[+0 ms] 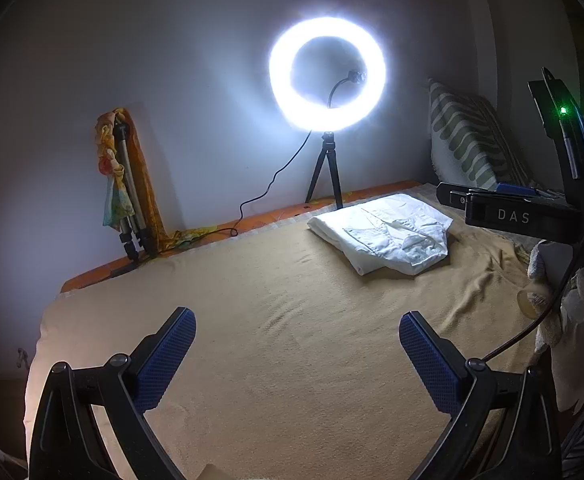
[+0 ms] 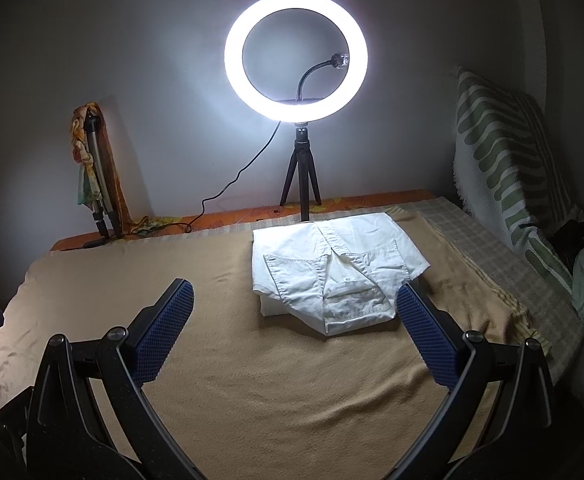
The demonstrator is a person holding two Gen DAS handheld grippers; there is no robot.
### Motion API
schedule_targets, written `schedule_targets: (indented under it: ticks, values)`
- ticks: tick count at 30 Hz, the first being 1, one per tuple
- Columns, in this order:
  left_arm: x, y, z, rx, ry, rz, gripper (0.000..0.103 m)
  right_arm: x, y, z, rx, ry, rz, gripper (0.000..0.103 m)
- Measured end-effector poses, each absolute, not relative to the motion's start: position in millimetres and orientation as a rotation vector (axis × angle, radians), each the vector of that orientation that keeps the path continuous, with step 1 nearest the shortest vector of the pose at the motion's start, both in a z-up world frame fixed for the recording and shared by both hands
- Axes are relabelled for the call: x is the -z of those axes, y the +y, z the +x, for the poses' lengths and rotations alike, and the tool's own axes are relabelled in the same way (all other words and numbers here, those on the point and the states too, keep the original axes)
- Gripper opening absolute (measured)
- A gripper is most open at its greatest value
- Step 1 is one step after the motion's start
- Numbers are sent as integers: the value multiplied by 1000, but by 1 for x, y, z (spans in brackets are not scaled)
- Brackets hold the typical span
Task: Fold small clothes
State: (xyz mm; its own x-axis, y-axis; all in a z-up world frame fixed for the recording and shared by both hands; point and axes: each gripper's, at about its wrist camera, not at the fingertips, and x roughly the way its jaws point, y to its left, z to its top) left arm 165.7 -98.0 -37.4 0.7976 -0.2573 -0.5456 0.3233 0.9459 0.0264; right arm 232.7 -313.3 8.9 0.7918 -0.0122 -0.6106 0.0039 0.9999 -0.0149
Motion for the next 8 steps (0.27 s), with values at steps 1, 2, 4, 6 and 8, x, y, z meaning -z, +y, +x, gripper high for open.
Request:
schedule_targets:
  ticks: [1,2,4,6,8]
  values:
    - [38,-98,166,313,568,119,103,-9,-313,232,9,656,-12,103]
    - [38,-97,166,313,567,119,103,-9,-313,233,8,657,-13,103]
    - [38,-97,166,312,569,116,103,-8,-313,233,7,657,-15,103]
    - [38,-96,166,311,570,115,103,-8,-312,233,6,658,-17,103]
    - [38,-95,166,309,571,111,103,-6,-312,235,-1,659,-20,103]
